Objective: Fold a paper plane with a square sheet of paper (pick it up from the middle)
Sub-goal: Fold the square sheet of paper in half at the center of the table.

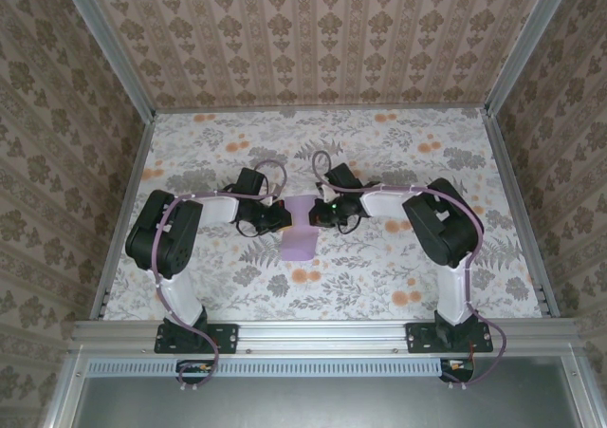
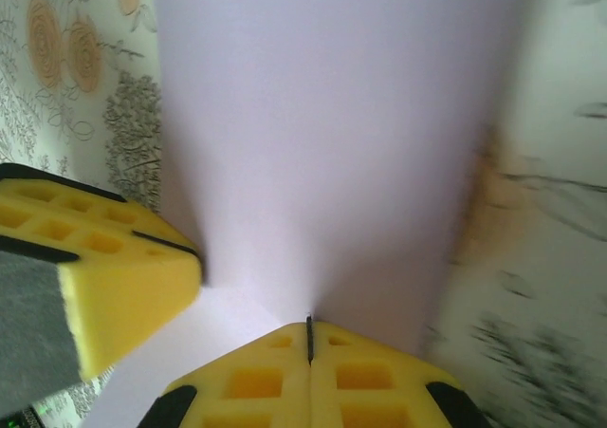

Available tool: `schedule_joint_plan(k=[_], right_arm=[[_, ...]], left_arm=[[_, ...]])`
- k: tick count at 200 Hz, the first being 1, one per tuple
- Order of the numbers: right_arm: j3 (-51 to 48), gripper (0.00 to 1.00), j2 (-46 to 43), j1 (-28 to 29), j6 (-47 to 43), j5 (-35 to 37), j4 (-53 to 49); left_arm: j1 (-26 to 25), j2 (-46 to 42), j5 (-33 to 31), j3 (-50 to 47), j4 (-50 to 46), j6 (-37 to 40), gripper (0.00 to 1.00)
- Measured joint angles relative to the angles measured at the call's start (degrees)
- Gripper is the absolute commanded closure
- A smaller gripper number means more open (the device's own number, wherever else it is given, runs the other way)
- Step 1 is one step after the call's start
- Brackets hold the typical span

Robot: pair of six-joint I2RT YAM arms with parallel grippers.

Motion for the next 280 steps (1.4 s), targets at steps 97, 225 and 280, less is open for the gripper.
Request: schedule_joint_plan(k=[97,225,280], right_arm=[[4.31,1.0,-1.55,0.96,1.49,1.33,0.48],[5.07,1.0,3.74,-5.92,0.52,-0.37,1.51],[4.98,1.0,-0.66,-4.55,0.9,2.36,0.61]], left_arm=[[-0.04,0.0,-0.04,-0.02,0.02,0.02,1.0],[-0.04,0.24,0.0,-0.09,0.11,0.0,1.0],[-0.04,0.24,0.0,-0.09,0.09,0.0,1.0]])
